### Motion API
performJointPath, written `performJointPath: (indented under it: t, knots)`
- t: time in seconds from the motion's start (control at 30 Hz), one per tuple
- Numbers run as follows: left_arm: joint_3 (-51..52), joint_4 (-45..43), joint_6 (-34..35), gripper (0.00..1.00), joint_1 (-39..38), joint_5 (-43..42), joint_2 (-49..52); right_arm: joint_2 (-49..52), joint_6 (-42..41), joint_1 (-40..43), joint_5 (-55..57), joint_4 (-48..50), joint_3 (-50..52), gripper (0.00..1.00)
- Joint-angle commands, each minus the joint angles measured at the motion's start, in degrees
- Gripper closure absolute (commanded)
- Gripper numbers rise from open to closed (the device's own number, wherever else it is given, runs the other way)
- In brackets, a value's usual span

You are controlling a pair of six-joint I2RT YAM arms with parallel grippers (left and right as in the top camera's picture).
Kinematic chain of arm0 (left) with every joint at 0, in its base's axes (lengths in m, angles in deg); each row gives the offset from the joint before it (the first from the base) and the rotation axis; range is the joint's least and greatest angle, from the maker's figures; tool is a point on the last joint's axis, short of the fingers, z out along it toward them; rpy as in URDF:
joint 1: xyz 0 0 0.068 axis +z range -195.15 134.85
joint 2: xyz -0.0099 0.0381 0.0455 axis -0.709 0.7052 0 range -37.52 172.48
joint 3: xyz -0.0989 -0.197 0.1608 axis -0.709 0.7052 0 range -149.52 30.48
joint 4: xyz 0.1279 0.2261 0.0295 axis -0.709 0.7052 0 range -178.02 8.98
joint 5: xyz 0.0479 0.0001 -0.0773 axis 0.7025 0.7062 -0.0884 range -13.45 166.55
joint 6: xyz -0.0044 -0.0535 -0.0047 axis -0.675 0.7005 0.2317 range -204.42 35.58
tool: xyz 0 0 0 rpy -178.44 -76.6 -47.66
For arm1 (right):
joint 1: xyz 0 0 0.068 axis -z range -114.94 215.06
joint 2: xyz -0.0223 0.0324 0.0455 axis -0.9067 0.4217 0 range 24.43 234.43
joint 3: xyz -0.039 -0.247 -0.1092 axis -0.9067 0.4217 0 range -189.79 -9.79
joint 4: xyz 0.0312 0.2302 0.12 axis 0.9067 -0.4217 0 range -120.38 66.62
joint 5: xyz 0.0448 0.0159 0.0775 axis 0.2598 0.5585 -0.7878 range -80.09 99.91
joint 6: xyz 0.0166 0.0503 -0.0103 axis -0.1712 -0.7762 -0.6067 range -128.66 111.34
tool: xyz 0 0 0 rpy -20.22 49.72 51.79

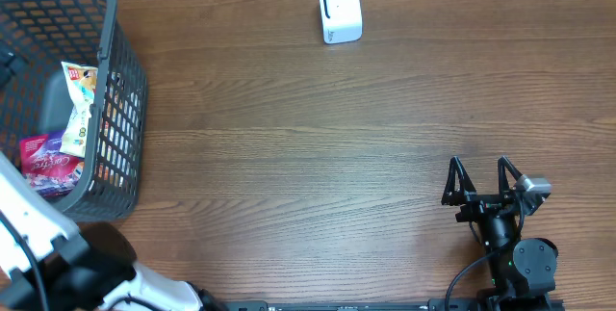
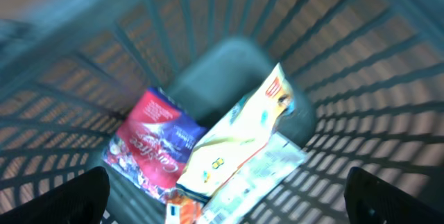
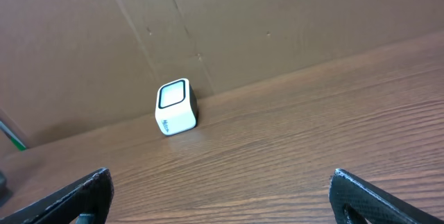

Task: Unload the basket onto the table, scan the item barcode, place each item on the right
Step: 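Move the left gripper over the grey basket and reach inside, then grasp the yellow snack bag in the basket with the left gripper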

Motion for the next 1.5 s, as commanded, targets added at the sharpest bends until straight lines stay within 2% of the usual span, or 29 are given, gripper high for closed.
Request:
performJointPath:
  t: [0.0,0.1,0.27,0.57,0.8,0.87,0.97,1.0,1.03,1.07,1.1,1.3,1.47]
  knots:
    - [-0.92,1.97,-5.92,0.00,-0.33,-1.29,5.14,-0.46,0.24,0.20,0.76,0.48,0.61,0.00]
    - [-0.79,3.61,-8.00,0.00,-0.52,-1.90,9.09,-0.46,0.24,0.20,0.76,0.48,0.61,0.00]
    - [-0.76,4.39,-15.56,0.00,-1.27,-10.27,15.47,-0.46,0.24,0.20,0.79,0.48,0.61,0.00]
    - [-0.76,3.30,-18.56,0.00,-3.78,-9.16,23.85,-0.46,0.24,0.20,0.76,0.48,0.61,0.00]
    - [-0.76,3.28,-18.45,0.08,-4.48,-4.46,30.36,-0.46,0.22,0.20,0.76,0.48,0.61,0.00]
    - [-0.76,3.13,-18.47,0.17,-4.48,-4.37,31.26,-0.46,0.24,0.20,0.76,0.48,0.61,0.00]
    - [-0.76,2.91,-18.34,0.45,-4.48,-4.04,32.06,-0.46,0.24,0.20,0.76,0.48,0.61,0.00]
    - [-0.76,2.82,-18.34,0.65,-4.46,-4.04,32.13,-0.46,0.24,0.20,0.76,0.48,0.61,0.00]
    - [-0.79,2.67,-18.29,0.80,-4.44,-4.04,32.11,-0.46,0.24,0.20,0.76,0.48,0.61,0.00]
    - [-0.83,2.54,-17.86,0.90,-4.44,-4.07,31.93,-0.46,0.24,0.20,0.76,0.48,0.61,0.00]
    - [-0.94,2.45,-16.94,0.96,-4.42,-4.07,31.85,-0.46,0.24,0.20,0.76,0.48,0.61,0.00]
    - [-7.93,6.12,-11.32,0.96,-3.98,-4.44,30.93,-0.46,0.24,0.20,0.76,0.48,0.61,0.00]
    - [-21.22,11.08,-9.92,0.96,-3.45,-9.35,28.26,-0.46,0.22,0.20,0.76,0.48,0.61,0.00]
